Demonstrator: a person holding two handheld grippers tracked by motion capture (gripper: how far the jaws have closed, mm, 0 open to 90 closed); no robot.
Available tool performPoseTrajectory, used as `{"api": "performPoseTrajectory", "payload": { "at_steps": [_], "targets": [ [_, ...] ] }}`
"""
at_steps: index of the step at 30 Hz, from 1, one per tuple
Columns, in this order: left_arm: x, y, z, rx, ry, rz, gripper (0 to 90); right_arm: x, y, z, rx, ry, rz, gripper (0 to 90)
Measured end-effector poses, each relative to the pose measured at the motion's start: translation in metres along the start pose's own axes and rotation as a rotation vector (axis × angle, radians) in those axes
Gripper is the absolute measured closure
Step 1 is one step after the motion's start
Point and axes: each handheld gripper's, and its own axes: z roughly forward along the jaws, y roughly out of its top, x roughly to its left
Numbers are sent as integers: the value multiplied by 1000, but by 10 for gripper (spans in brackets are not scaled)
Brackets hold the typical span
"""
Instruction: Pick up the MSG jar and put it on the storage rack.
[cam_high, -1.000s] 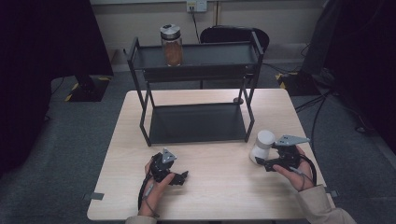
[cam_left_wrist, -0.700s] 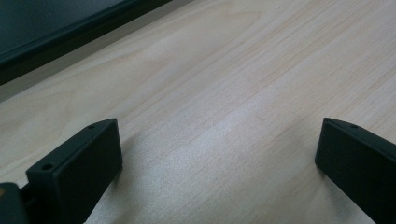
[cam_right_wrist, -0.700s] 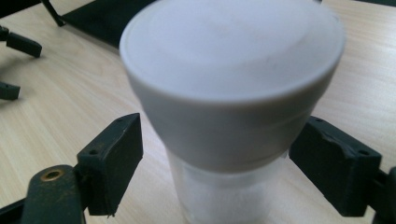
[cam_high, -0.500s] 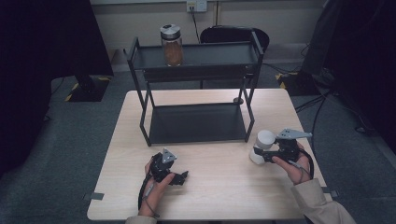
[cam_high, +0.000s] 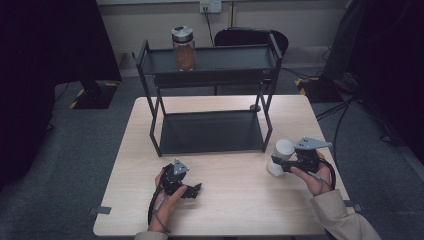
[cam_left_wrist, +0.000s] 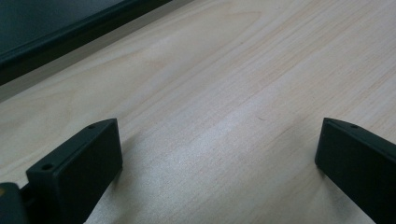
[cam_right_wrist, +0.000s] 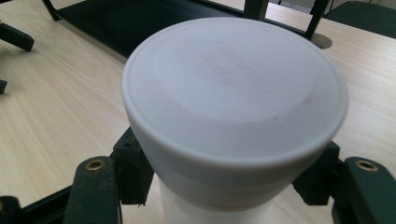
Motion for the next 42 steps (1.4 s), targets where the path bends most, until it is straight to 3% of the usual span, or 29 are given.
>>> {"api": "performPoseTrajectory", "payload": {
  "at_steps": [7,13,42],
  "targets": [
    [0,0,0,0,0,0,0,-1,4,-2,10,16,9,346],
    [0,0,0,0,0,0,0,3,13,-4,18,26,-17,347],
    [0,0,0,0,0,0,0,14,67,11,34,173,-67,347]
  ]
}}
